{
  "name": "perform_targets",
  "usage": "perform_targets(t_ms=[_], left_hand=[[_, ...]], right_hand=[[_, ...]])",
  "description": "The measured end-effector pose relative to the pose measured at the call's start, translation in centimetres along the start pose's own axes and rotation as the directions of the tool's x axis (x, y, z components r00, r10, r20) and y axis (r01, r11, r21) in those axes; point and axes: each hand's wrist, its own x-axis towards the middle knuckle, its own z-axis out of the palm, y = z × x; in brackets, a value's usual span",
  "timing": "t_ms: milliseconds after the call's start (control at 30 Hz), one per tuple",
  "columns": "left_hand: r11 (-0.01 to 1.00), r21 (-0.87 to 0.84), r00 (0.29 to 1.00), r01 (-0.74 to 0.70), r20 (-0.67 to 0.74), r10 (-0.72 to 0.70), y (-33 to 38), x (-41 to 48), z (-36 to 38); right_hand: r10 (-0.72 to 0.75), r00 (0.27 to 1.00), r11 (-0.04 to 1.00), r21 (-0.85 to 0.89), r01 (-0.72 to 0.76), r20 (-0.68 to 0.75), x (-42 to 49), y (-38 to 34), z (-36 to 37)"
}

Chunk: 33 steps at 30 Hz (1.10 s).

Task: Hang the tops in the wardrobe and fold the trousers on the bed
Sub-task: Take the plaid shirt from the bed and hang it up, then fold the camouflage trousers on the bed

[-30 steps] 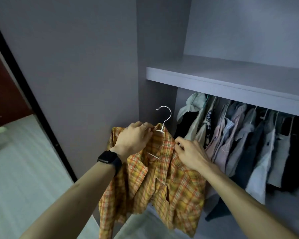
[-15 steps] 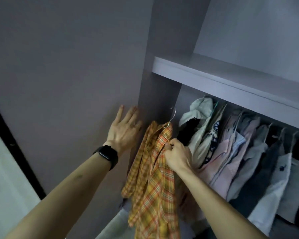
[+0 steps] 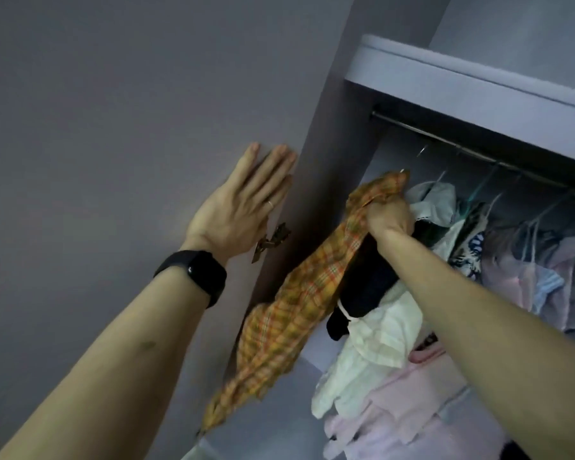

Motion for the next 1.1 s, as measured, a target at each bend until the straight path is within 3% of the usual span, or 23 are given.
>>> perform_targets(t_ms=[167,367,533,667,833,933,1033,1100], left_hand=[[1.0,0.019,0.999,0.006,-0.045,-0.005,0.6,0.0,0.4],[0.999,0.038,0.998,0.005,-0.069,-0.002,0.7,-0.4,0.7],[1.0,0.006,0.995,0.015,-0.098,-0.015,0.4,0.0,1.5],[1.0,-0.006,0.999,-0.01,-0.051,0.009,0.6,-0.2,1.1],[0.979,-0.202,0.993,-0.012,0.113,0.035,0.3,-0.4,-0.7],[0.876,-0.481,0.958,0.045,0.27,0.099,-0.6,-1.0,-3.9],[0.627,-0.74,0.923,0.244,0.375,0.083,-2.0,-1.6,-6.8],[0.526,-0.787,0.906,0.321,0.418,0.073,-2.9,-3.0,-8.6]], right_hand=[[0.02,0.998,0.996,0.092,-0.014,-0.062,5.5,-4.2,0.0],[0.026,0.999,0.994,0.106,-0.023,-0.032,10.3,-6.7,0.5],[0.087,0.981,0.974,0.194,-0.12,0.172,11.0,-4.1,2.4],[0.156,0.986,0.976,0.145,-0.164,0.064,8.4,-3.3,2.3],[0.119,0.989,0.851,0.504,-0.148,0.089,-0.1,-3.5,-0.1],[-0.014,0.979,0.826,0.554,-0.103,0.203,-8.7,-2.6,-3.2],[-0.139,0.944,0.845,0.532,-0.044,0.299,-14.9,-1.6,-5.8],[-0.237,0.929,0.856,0.514,0.06,0.286,-18.4,-1.0,-7.3]])
